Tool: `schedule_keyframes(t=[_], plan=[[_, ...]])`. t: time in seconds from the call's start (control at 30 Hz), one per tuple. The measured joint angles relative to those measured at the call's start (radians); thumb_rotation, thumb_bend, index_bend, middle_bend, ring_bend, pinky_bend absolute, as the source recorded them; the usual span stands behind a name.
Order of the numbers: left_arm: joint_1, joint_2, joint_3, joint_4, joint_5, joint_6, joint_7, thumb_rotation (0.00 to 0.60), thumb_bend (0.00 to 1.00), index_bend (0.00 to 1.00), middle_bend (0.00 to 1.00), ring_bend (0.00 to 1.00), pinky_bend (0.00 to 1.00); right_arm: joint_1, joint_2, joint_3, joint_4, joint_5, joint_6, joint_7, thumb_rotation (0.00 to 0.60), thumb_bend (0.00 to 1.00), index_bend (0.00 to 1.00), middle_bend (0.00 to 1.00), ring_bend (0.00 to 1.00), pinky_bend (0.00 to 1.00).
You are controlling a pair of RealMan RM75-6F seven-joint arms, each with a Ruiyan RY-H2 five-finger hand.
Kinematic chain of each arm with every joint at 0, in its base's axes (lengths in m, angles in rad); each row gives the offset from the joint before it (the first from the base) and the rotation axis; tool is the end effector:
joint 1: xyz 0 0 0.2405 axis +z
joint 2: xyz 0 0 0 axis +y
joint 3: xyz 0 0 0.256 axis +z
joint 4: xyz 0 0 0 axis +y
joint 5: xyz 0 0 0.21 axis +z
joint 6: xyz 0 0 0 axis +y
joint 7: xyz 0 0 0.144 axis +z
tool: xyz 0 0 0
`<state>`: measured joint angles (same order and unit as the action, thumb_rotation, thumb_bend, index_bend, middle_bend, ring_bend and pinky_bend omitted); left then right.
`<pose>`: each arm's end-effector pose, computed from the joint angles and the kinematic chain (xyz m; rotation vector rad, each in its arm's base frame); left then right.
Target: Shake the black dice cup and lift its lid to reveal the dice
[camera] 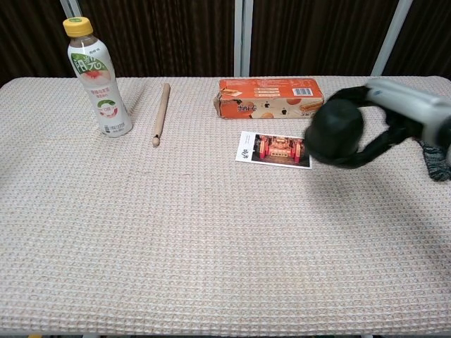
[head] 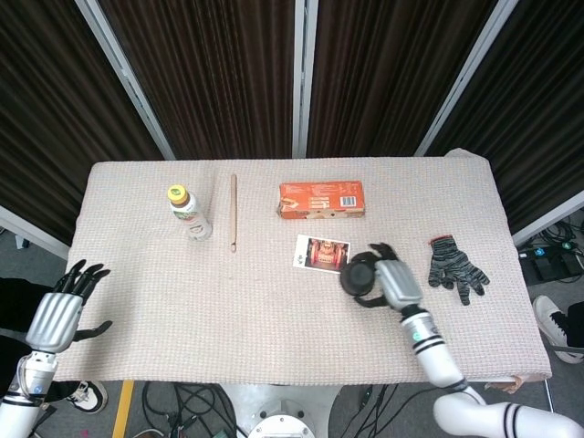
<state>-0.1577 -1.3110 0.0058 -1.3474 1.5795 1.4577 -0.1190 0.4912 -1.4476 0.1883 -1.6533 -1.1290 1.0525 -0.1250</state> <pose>-0.3250 0.1953 0.1045 -1.5206 -0.9243 -0.9740 -0.2009 -0.2939 0.0190 1.5659 -1.3225 1.0376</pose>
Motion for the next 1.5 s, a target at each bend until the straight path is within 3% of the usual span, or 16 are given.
schedule_keyframes(t=[0.13,0.23,0.3,0.53,0.63,0.77,0.93,1.07,1.17,1.33,1.43,1.5], plan=[[0.0,0.003,-0.001,-0.013,0.003,0.005,0.013,0.6,0.12,0.17,0.12,0.0,0.19,-0.055,0.149,-0.018,0.028,-0.005,0.005,0.125,0.6,0.17,0.34,0.43,0.08,0.0],[0.003,0.009,-0.001,-0.02,0.002,0.011,0.019,0.6,0.12,0.17,0.12,0.0,0.19,-0.04,0.148,-0.023,0.036,-0.023,-0.017,0.146,0.6,0.17,0.34,0.43,0.08,0.0],[0.005,0.014,-0.004,-0.023,-0.005,0.01,0.02,0.6,0.12,0.17,0.12,0.0,0.19,-0.013,0.1,-0.023,0.042,-0.034,-0.039,0.119,0.6,0.17,0.33,0.43,0.09,0.0],[0.006,0.039,-0.01,-0.037,-0.014,0.01,0.02,0.6,0.12,0.17,0.12,0.0,0.19,0.126,-0.231,-0.006,0.065,-0.038,-0.102,-0.093,0.6,0.16,0.31,0.43,0.09,0.0],[0.006,0.035,-0.007,-0.03,-0.016,0.0,0.014,0.6,0.12,0.17,0.12,0.0,0.19,0.12,-0.271,-0.001,0.062,-0.032,-0.078,-0.123,0.6,0.16,0.31,0.43,0.09,0.0],[0.004,0.017,-0.005,-0.02,-0.014,-0.003,0.011,0.6,0.12,0.17,0.12,0.0,0.19,0.071,-0.175,0.001,0.063,-0.016,-0.039,-0.08,0.6,0.16,0.31,0.43,0.08,0.0],[0.0,0.009,0.0,-0.015,-0.009,-0.012,0.016,0.6,0.12,0.17,0.12,0.0,0.19,0.004,0.06,-0.006,0.078,-0.006,-0.018,0.035,0.6,0.16,0.31,0.43,0.08,0.0],[0.003,0.018,-0.002,-0.024,-0.006,0.001,0.022,0.6,0.12,0.17,0.12,0.0,0.19,0.016,0.104,-0.011,0.085,-0.021,-0.04,0.051,0.6,0.16,0.31,0.43,0.08,0.0],[0.008,0.031,-0.006,-0.035,-0.012,0.008,0.027,0.6,0.12,0.17,0.12,0.0,0.19,0.053,0.024,-0.011,0.088,-0.035,-0.071,0.034,0.6,0.16,0.31,0.43,0.08,0.0],[0.012,0.042,-0.005,-0.041,-0.019,0.005,0.025,0.6,0.12,0.17,0.12,0.0,0.19,0.12,-0.201,-0.01,0.081,-0.066,-0.094,-0.029,0.6,0.16,0.31,0.43,0.09,0.0],[0.009,0.036,-0.002,-0.03,-0.018,-0.006,0.019,0.6,0.12,0.17,0.12,0.0,0.19,0.116,-0.248,-0.012,0.072,-0.074,-0.072,-0.04,0.6,0.16,0.31,0.43,0.09,0.0],[0.008,0.03,-0.001,-0.026,-0.016,-0.006,0.016,0.6,0.12,0.17,0.12,0.0,0.19,0.101,-0.229,-0.016,0.07,-0.074,-0.055,-0.036,0.6,0.16,0.31,0.43,0.08,0.0]])
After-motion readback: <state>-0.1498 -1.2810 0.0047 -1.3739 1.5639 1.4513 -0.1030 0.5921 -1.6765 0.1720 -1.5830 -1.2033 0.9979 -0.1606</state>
